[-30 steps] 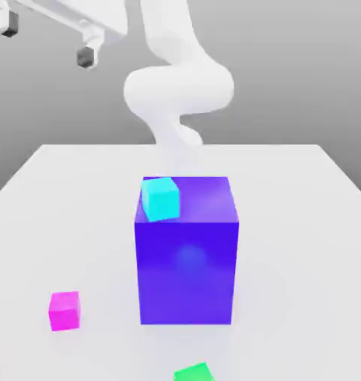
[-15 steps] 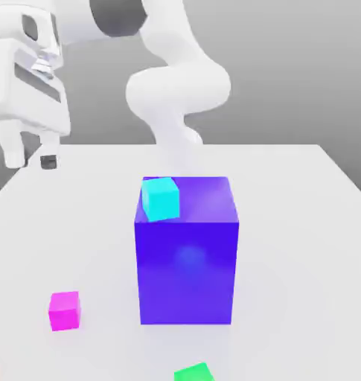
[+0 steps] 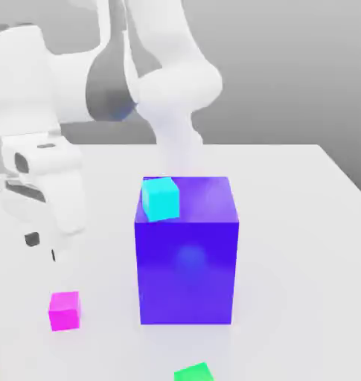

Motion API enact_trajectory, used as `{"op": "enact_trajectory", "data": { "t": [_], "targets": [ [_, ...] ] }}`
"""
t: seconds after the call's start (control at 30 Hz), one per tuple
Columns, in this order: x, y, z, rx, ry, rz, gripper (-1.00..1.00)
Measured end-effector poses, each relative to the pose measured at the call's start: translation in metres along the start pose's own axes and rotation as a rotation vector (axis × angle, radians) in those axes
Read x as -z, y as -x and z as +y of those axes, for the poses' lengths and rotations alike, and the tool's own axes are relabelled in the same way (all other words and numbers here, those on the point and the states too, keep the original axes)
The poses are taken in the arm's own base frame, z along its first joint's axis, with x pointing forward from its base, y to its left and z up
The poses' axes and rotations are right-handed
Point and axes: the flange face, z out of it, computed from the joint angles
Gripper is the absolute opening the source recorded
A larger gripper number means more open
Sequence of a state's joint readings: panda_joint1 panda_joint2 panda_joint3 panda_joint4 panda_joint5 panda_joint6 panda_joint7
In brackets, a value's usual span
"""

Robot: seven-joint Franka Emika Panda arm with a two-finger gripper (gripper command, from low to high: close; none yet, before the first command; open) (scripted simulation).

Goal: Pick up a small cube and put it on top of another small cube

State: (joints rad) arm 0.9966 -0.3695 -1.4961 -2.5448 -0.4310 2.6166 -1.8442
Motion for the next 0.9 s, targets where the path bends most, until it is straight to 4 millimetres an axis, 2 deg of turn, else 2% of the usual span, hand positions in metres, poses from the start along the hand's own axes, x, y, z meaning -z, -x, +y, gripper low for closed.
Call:
{"op": "enact_trajectory", "data": {
  "t": [0.27, 0.53, 0.67, 0.8, 0.83, 0.9],
  "targets": [
    [-0.049, 0.005, -0.032, 0.387, -0.102, 0.002, 0.00],
    [-0.088, 0.009, -0.067, 0.770, -0.199, 0.033, 0.00],
    [-0.113, 0.013, -0.073, 0.807, -0.201, 0.033, 0.00],
    [-0.148, 0.014, -0.081, 0.811, -0.206, 0.036, 0.00],
    [-0.154, 0.013, -0.083, 0.812, -0.208, 0.037, -1.00],
    [-0.154, 0.013, -0.083, 0.812, -0.208, 0.037, -1.00]
  ]
}}
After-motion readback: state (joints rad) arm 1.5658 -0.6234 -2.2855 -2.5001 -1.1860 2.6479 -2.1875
